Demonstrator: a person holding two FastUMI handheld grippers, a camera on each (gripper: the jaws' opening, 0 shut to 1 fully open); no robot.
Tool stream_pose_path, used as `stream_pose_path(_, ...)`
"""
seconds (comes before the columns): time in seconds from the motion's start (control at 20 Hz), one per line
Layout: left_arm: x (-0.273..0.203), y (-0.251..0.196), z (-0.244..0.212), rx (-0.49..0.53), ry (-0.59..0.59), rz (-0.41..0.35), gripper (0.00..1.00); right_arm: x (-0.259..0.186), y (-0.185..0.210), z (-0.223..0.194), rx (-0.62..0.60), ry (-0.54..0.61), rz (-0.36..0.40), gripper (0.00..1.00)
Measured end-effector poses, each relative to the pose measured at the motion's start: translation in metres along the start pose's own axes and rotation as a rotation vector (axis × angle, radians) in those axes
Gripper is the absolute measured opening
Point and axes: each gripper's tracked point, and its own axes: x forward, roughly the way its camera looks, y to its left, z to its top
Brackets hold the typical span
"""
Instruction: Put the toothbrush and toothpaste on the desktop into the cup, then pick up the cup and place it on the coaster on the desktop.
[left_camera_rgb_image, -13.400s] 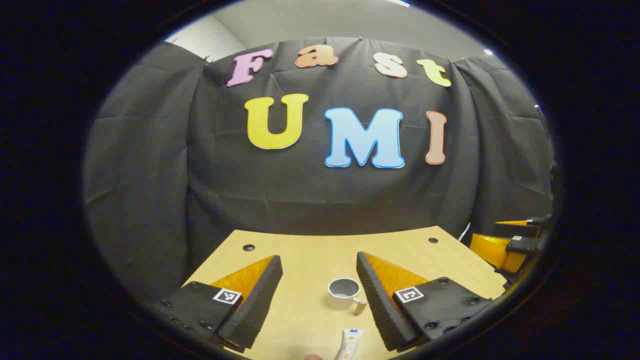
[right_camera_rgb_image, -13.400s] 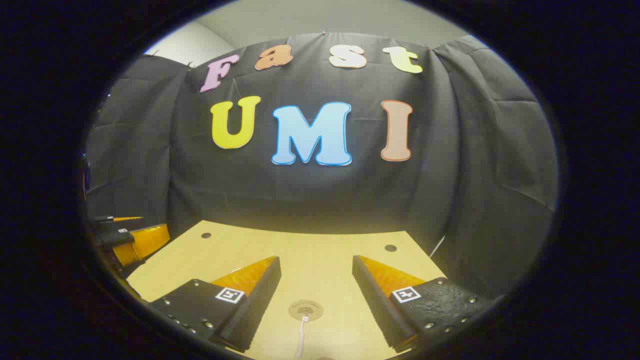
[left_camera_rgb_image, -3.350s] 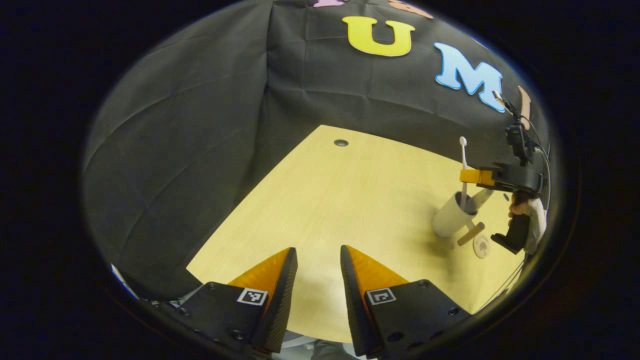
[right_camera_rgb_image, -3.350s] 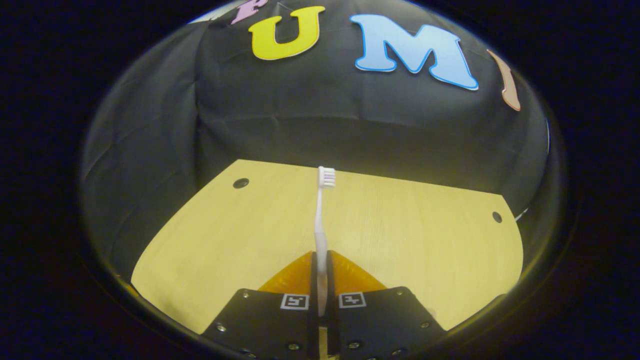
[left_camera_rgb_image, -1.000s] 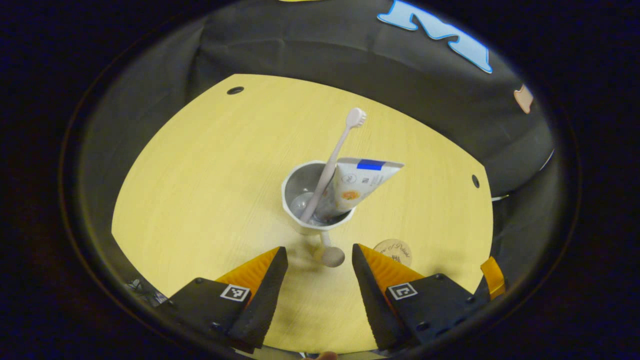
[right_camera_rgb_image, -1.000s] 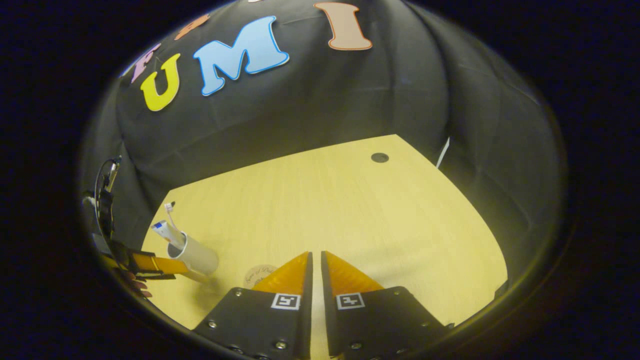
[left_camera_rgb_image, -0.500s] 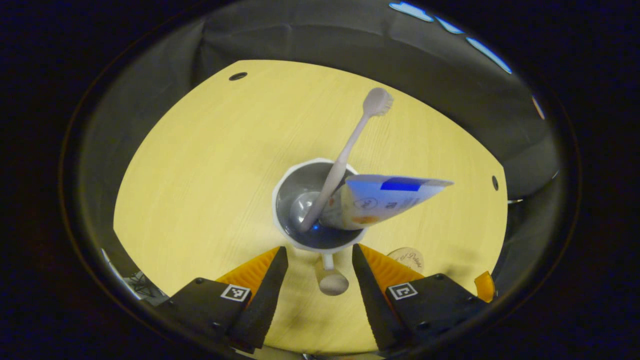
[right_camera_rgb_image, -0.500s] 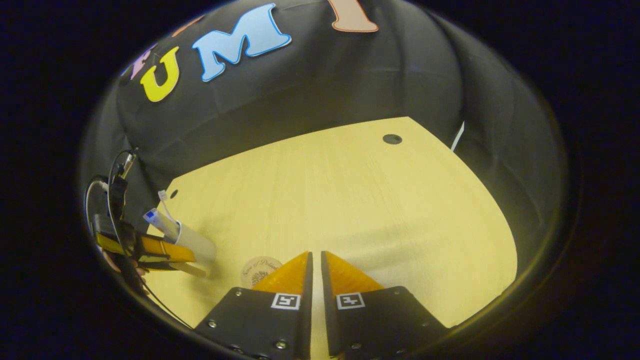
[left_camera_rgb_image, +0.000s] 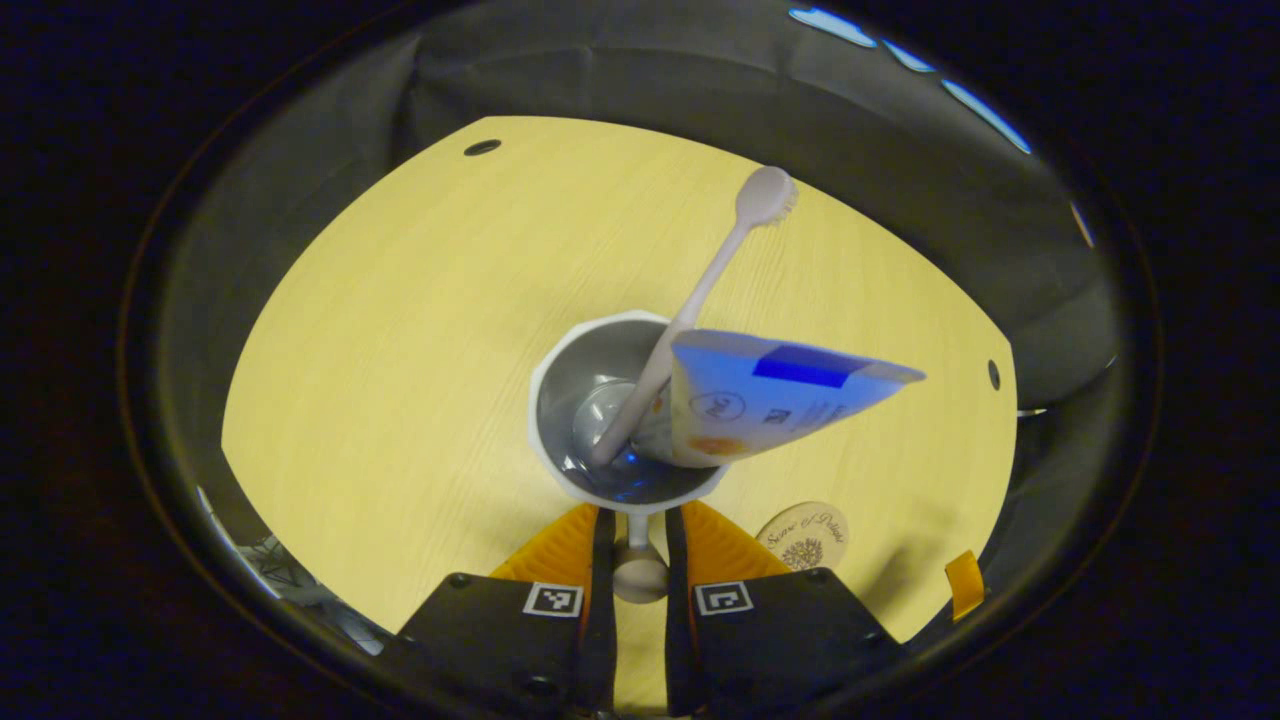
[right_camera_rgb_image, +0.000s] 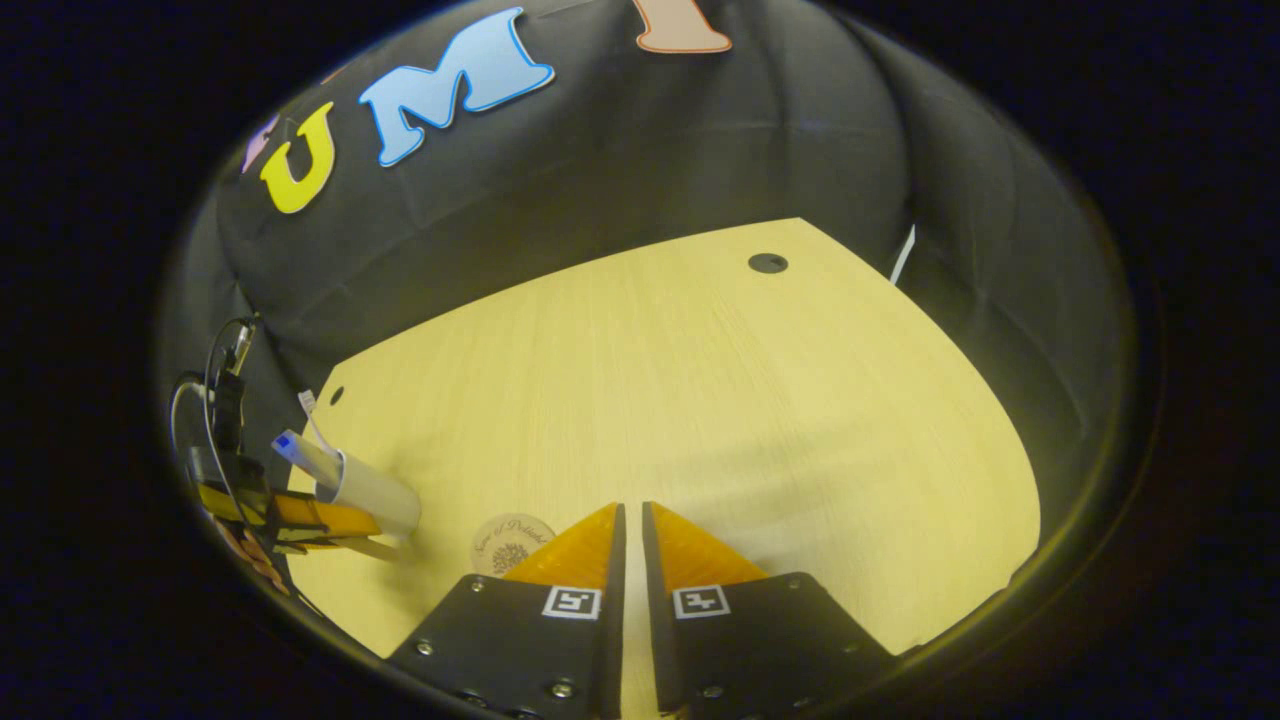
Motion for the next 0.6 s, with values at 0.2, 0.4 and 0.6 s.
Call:
stream_pose_path(0.2,-0.007,-0.01,-0.005,0.018,-0.005,-0.025,0.26,-0.004,0.002,0.002,0.002,-0.007,-0.002,0.12)
stream_pose_path(0.4,-0.023,-0.025,-0.01,0.063,-0.021,-0.059,0.27,-0.008,0.001,0.003,0.002,-0.024,-0.002,0.12)
stream_pose_path(0.6,-0.036,-0.049,-0.031,0.125,-0.012,-0.103,0.27,-0.014,0.001,0.003,0.011,-0.039,0.001,0.12)
